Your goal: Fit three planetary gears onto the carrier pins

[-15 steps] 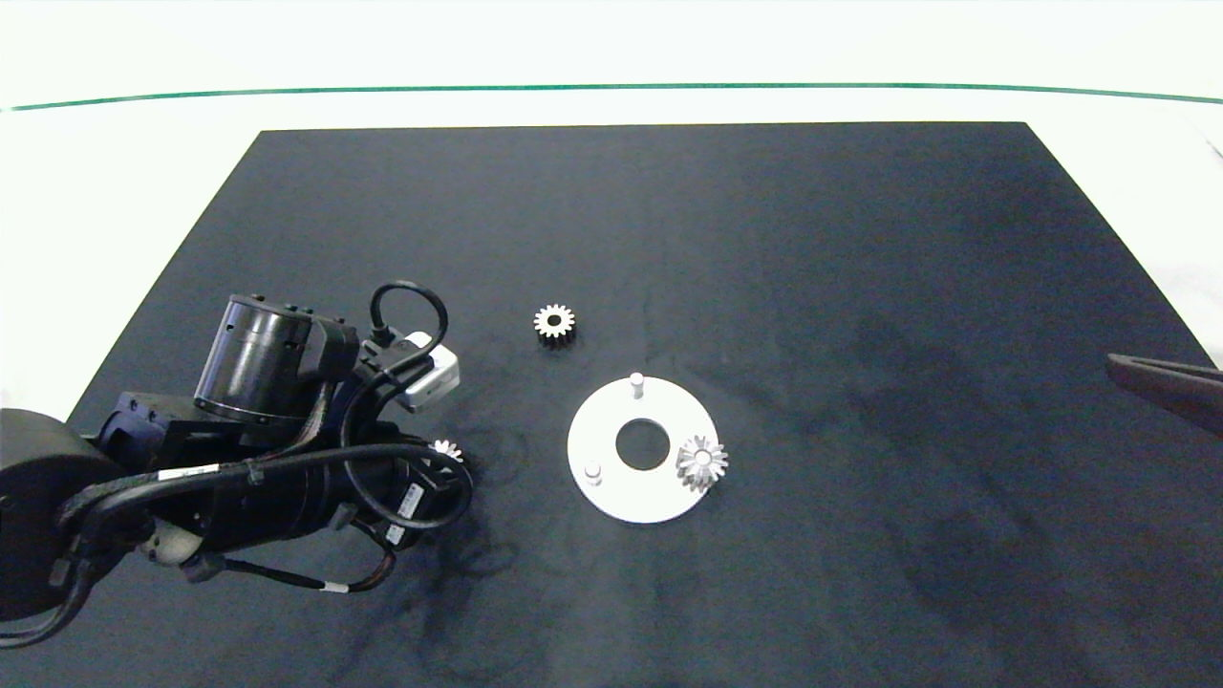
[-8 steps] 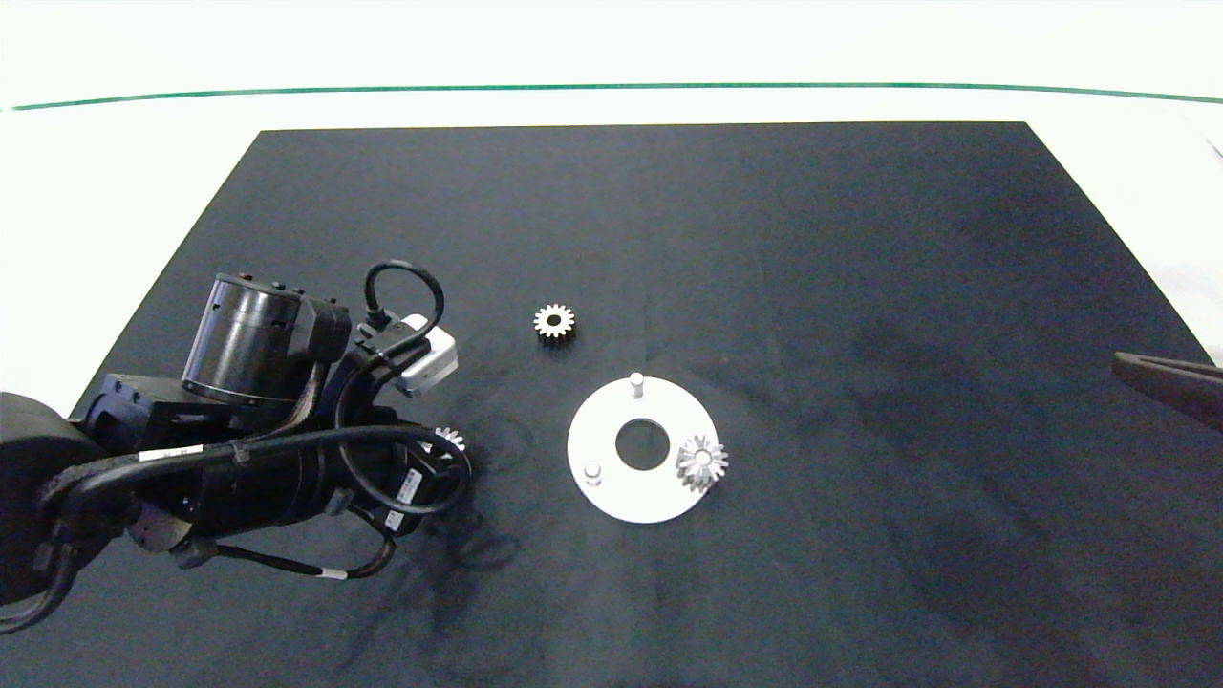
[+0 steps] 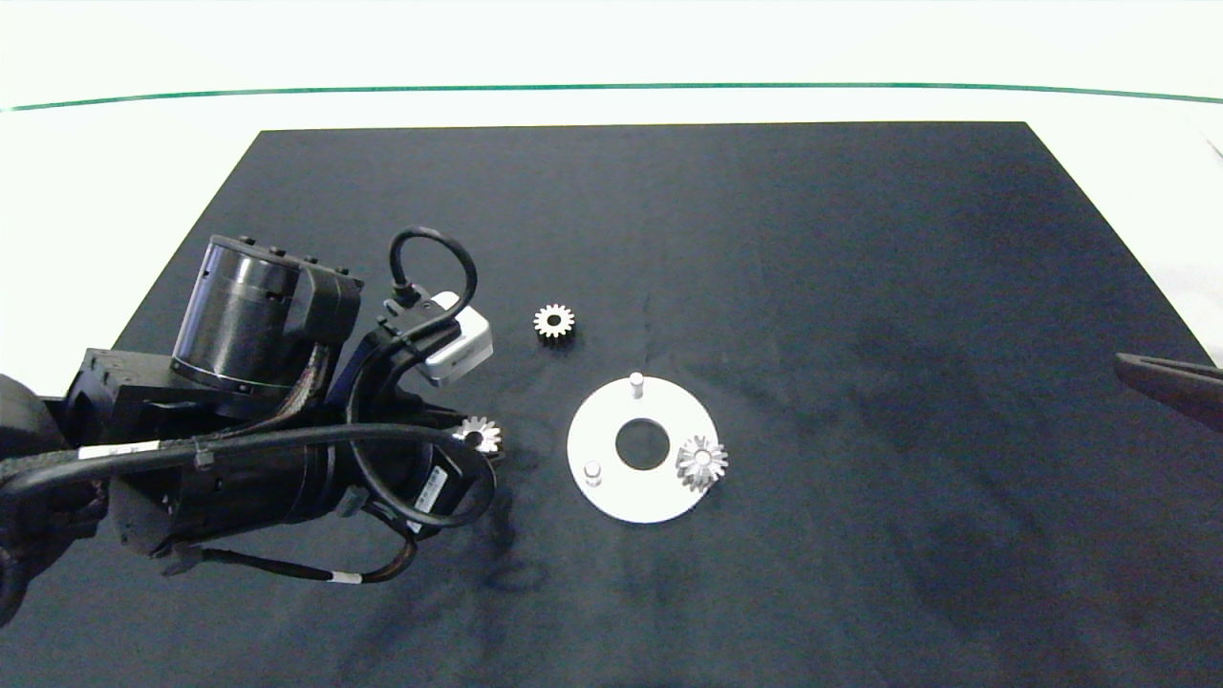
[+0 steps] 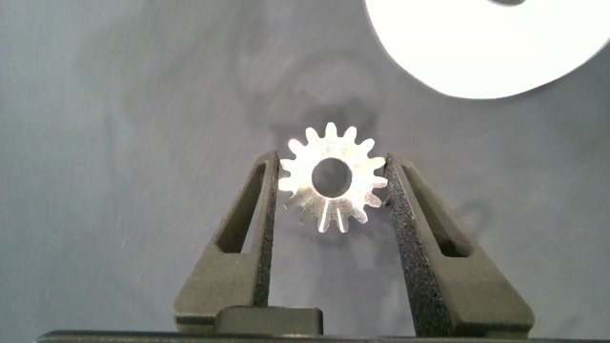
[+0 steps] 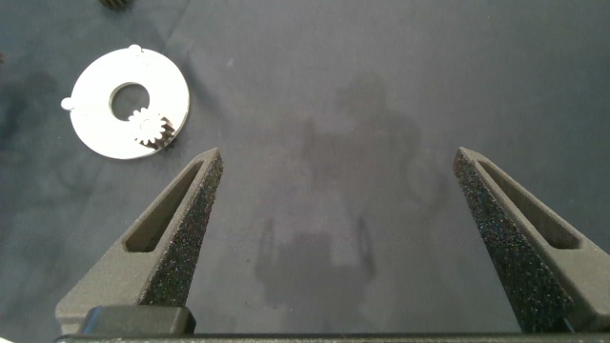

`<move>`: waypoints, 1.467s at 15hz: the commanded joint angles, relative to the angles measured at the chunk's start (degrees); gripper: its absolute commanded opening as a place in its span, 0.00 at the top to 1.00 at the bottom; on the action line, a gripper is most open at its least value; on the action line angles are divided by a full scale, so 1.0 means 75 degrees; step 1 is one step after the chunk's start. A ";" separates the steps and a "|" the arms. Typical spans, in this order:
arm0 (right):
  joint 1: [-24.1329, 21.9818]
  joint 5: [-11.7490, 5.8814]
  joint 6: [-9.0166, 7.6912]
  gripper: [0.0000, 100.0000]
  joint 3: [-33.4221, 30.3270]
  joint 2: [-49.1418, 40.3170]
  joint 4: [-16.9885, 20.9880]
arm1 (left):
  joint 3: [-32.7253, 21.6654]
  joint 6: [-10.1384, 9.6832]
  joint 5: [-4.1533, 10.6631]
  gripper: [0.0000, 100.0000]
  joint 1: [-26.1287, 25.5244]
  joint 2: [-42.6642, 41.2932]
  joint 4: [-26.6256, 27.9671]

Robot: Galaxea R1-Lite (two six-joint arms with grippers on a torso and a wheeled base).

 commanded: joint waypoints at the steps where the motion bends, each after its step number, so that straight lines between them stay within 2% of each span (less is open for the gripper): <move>1: 0.0004 -0.0013 -0.0005 0.00 -0.0002 -0.0019 0.0010 | -0.0324 -0.0023 0.0009 0.78 -0.0503 0.0037 0.0080; 6: 0.0004 -0.0013 -0.0029 0.00 0.0009 -0.0054 0.0022 | -0.0535 -0.0094 0.0009 0.78 -0.1100 0.0084 -0.0096; 10: 0.0004 -0.0013 -0.0193 0.00 0.0009 -0.0160 0.0022 | -0.0441 -0.0352 0.0009 0.78 -0.1311 0.0400 -0.0658; 16: 0.0004 -0.0013 -0.0204 0.00 0.0009 -0.0171 0.0022 | -0.0031 -0.0316 0.0009 0.78 -0.1311 0.0611 -0.1408; 22: 0.0004 -0.0025 -0.0216 0.00 -0.0002 -0.0206 0.0022 | 0.0121 -0.0293 0.0009 0.78 -0.1300 0.0681 -0.1490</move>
